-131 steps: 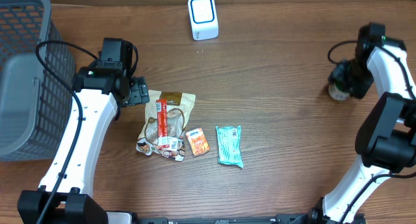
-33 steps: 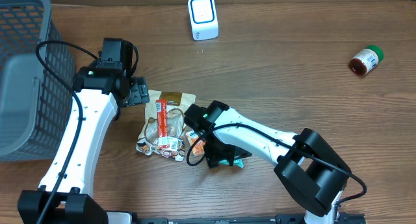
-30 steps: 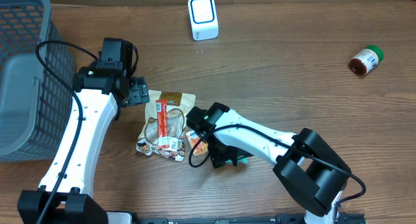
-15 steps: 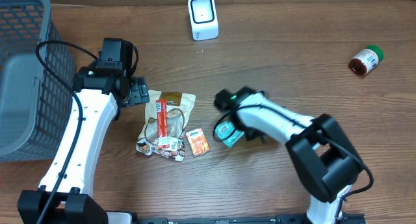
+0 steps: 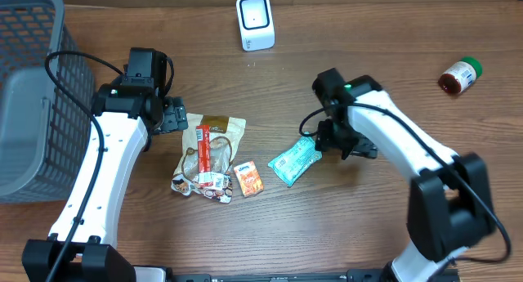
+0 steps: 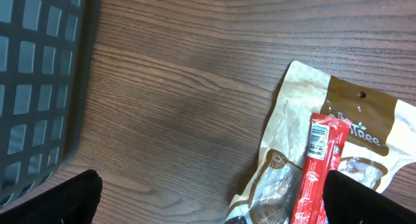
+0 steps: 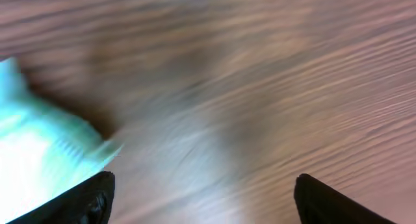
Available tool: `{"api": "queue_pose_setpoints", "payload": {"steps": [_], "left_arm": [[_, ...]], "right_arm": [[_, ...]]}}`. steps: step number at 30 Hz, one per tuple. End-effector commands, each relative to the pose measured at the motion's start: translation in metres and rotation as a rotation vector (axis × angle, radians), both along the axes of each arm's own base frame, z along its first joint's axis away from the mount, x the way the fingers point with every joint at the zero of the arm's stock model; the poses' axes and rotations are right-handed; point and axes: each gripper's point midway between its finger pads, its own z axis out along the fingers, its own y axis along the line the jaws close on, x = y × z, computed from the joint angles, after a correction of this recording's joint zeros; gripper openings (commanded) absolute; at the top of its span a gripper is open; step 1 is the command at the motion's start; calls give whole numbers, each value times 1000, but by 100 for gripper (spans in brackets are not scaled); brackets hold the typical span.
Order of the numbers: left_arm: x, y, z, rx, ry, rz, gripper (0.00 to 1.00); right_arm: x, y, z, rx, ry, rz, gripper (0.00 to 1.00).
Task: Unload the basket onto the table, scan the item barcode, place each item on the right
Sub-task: 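Lift the teal packet off the table with the right gripper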
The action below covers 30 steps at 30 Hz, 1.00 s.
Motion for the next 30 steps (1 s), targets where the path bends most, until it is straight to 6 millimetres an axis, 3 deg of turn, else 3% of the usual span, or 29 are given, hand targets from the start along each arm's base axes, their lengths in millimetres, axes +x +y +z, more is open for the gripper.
{"api": "queue_pose_setpoints", "payload": {"steps": [1, 9, 30], "left_arm": [[1, -1, -1, 7, 1, -4, 100], [1, -1, -1, 7, 1, -4, 100], [1, -1, -1, 7, 1, -4, 100]], "right_arm": [[-3, 44, 27, 284, -7, 11, 80], [9, 49, 13, 314, -53, 123, 62], [12, 52, -29, 342, -112, 291, 53]]}}
